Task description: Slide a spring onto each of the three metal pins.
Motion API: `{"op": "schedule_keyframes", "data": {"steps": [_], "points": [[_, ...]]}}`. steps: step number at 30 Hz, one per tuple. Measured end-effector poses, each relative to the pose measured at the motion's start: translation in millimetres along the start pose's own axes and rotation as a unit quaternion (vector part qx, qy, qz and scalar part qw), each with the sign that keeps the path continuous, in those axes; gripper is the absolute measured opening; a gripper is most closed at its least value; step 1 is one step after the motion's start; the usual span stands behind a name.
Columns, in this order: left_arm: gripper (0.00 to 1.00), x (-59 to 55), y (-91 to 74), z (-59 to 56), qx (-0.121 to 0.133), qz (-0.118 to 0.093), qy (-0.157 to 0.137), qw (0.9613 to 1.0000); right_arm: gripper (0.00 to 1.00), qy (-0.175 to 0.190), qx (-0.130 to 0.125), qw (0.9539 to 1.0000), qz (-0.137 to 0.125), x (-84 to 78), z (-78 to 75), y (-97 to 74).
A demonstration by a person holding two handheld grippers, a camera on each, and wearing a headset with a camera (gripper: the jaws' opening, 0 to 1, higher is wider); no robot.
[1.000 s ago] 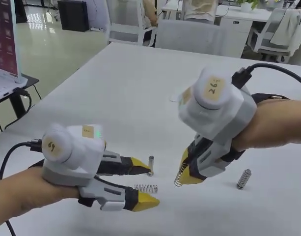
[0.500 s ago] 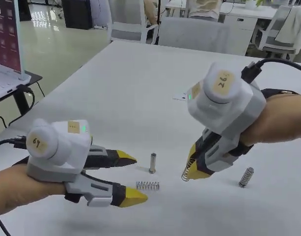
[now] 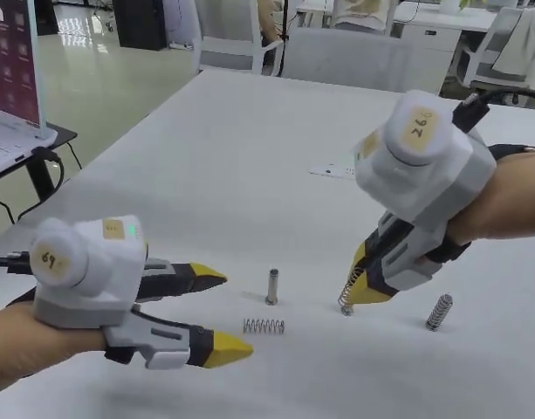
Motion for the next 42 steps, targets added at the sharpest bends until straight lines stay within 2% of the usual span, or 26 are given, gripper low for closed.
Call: {"op": "schedule_keyframes", "data": {"steps": [6, 15, 19, 28, 42], "points": [[0.58, -5.7, 3.7, -0.2, 0.001, 0.012, -0.001, 0.9999, 0.08, 0.015, -0.011, 0.9998, 0.005, -9.2, -11.0, -7.8], [0.60, -7.6, 5.4, -1.0, -0.001, 0.012, -0.002, 0.9999, 0.08, 0.025, -0.022, 0.9992, 0.022, -20.0, -23.9, -10.9], [0.61, -9.0, 6.1, -1.6, -0.003, 0.014, -0.002, 0.9999, 0.08, 0.029, -0.025, 0.9990, 0.022, -20.7, -31.0, -10.3], [0.63, -10.0, 7.4, -1.3, -0.004, 0.014, -0.002, 0.9999, 0.08, 0.034, -0.024, 0.9985, 0.034, -22.5, -41.8, 0.4], [0.65, -9.4, 7.4, -0.4, -0.003, 0.010, -0.002, 0.9999, 0.08, 0.041, -0.016, 0.9984, 0.037, -19.3, -54.5, 15.6]]}}
Point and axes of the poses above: the centre of the closed fingertips' face, and the gripper's own axes: y roughly forward along the fingers, z roughly to its left, x roughly out of its top, the point moved 5 cm from there along -y, roughly backward along the fingers, and after that the axes turned 6 degrees about z, right-handed, at the moved point
